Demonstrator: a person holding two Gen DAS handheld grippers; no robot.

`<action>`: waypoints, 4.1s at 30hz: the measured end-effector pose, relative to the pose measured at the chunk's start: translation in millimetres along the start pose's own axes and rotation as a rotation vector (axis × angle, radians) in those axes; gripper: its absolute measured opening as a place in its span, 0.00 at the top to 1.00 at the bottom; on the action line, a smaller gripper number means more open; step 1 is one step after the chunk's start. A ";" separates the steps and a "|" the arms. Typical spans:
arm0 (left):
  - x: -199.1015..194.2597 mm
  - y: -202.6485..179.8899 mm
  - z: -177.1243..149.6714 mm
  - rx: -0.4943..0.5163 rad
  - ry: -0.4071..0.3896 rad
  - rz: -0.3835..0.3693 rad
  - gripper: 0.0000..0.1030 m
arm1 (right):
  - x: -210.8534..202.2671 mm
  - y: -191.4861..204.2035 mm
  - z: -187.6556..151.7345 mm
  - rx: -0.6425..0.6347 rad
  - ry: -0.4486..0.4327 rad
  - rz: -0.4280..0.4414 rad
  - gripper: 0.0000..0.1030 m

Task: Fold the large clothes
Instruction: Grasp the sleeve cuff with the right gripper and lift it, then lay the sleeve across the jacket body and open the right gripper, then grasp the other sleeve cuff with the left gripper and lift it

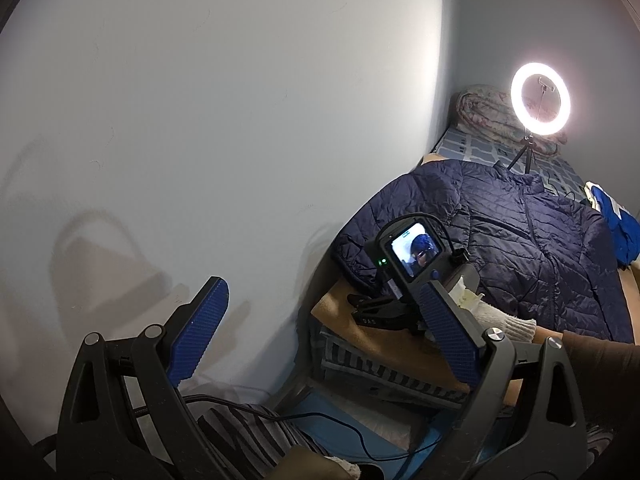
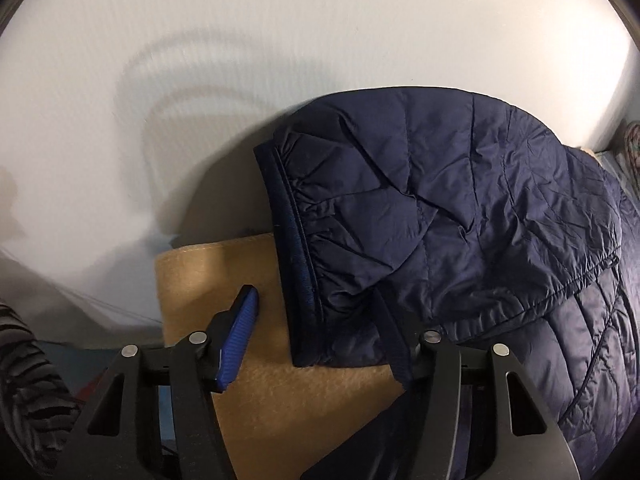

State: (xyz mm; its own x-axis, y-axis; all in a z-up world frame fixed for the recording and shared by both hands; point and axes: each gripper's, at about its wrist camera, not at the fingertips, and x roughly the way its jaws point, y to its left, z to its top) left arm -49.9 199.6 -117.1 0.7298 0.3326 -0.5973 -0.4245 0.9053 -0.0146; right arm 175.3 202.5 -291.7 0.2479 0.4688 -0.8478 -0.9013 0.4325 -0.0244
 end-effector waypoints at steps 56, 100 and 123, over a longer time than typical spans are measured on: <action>182.4 -264.2 84.9 0.184 -0.033 -0.383 0.11 | -211.3 -464.1 -208.9 0.954 -0.233 -0.520 0.93; 89.9 -360.3 51.5 0.446 -0.105 -0.600 0.11 | -396.9 -307.1 -317.7 1.005 -0.273 -0.784 0.33; -9.3 -552.7 -138.9 0.896 0.329 -1.077 0.22 | -471.3 -293.2 -476.7 1.221 -0.188 -1.009 0.23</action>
State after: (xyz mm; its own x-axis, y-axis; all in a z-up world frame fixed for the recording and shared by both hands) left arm 103.5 -340.5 -214.9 0.2657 -0.5708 -0.7769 0.8080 0.5714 -0.1436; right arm 153.4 -512.4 -137.6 0.6613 -0.3353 -0.6710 0.4425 0.8967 -0.0120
